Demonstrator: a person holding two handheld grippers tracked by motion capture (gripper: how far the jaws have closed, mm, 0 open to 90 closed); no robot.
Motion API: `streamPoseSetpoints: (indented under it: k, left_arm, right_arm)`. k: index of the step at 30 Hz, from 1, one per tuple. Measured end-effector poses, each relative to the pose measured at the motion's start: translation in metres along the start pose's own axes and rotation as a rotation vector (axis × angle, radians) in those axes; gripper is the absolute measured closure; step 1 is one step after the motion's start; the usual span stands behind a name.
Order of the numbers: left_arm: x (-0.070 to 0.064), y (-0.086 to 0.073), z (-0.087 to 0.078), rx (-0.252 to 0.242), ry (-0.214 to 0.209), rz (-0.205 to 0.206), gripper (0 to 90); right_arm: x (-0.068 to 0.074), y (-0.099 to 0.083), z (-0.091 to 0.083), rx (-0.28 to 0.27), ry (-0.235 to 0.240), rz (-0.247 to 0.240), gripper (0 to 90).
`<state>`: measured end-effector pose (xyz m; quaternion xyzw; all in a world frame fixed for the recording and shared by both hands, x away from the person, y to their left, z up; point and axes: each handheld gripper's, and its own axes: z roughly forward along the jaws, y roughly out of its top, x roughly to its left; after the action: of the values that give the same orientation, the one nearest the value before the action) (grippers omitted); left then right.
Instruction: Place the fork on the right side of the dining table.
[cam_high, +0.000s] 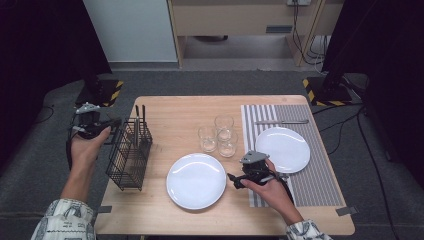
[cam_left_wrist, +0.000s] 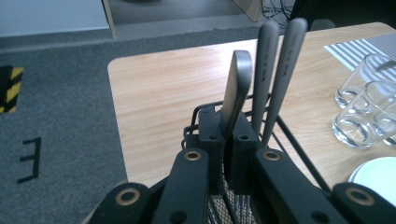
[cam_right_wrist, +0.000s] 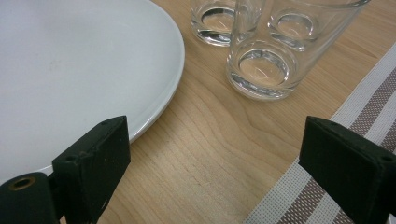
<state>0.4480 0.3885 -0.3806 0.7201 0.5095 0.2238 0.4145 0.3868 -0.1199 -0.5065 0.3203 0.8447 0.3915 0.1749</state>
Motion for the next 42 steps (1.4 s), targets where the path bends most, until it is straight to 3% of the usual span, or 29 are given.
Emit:
streamPoseSetpoints:
  k: [15,31,36,42]
  left_arm:
    - [-0.012,0.014,-0.011,-0.025,-0.018,0.074,86.7]
    - [-0.015,0.025,-0.024,-0.037,-0.06,0.115,86.7]
    - [-0.018,0.032,-0.029,-0.021,-0.048,0.147,86.8]
    - [-0.019,0.038,-0.031,-0.009,-0.079,0.164,86.8]
  right_arm:
    - [-0.003,0.0,-0.004,-0.009,-0.01,0.007,8.8]
    - [-0.007,0.0,-0.008,-0.025,-0.001,0.015,8.2]
    - [-0.007,0.001,-0.009,-0.026,-0.001,0.009,8.3]
    - [-0.008,0.001,-0.012,-0.04,-0.02,0.007,10.7]
